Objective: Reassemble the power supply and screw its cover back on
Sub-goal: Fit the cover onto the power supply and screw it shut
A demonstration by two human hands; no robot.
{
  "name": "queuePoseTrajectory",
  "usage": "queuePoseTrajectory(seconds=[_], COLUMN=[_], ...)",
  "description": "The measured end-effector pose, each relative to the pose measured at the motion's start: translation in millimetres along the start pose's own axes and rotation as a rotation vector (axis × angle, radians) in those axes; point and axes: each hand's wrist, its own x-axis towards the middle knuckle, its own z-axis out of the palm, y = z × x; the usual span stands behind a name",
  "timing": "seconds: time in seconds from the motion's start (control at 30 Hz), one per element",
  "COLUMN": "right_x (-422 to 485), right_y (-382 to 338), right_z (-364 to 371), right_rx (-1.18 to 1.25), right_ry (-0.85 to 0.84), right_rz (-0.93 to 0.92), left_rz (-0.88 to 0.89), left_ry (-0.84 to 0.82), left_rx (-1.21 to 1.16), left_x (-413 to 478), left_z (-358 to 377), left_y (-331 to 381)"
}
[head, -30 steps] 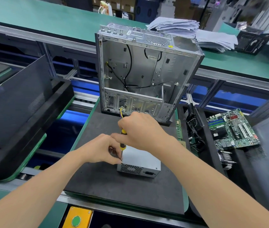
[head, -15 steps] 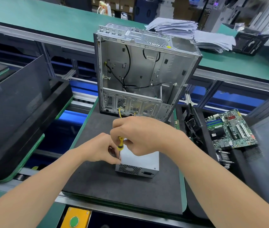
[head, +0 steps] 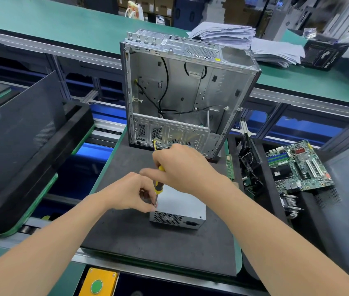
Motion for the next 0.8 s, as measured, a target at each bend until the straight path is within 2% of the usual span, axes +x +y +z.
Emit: queuePoseTrajectory(seconds=[0.23,0.3,0.4,0.47,0.6,0.8], right_x=[-3,-5,-11,-13,-11,-10], right_y=[-11,-7,-1,4,4,1], right_z=[0,-1,-15,-22,-23,-18], right_rx=[-0.154,-0.16,-0.108,-0.079,-0.045,-0.021], right_ry=[0.098,0.027,-0.189,-0.264,-0.296,-0.189], right_rz=[0.152,0.032,-0.253,-0.331,-0.332,-0.263], left_rz=[-0.004,0.0,0.038,0.028,0.031,0.044], left_ry=[-0.024,-0.023,-0.027,-0.01,-0.007,0.006], left_rx=[-0.033,-0.021,0.024,0.021,0.032,0.02], left_x=[0,0,0,-1,-1,-2], left_z=[0,0,-1,-1,0,0], left_y=[1,3,4,4,3,6])
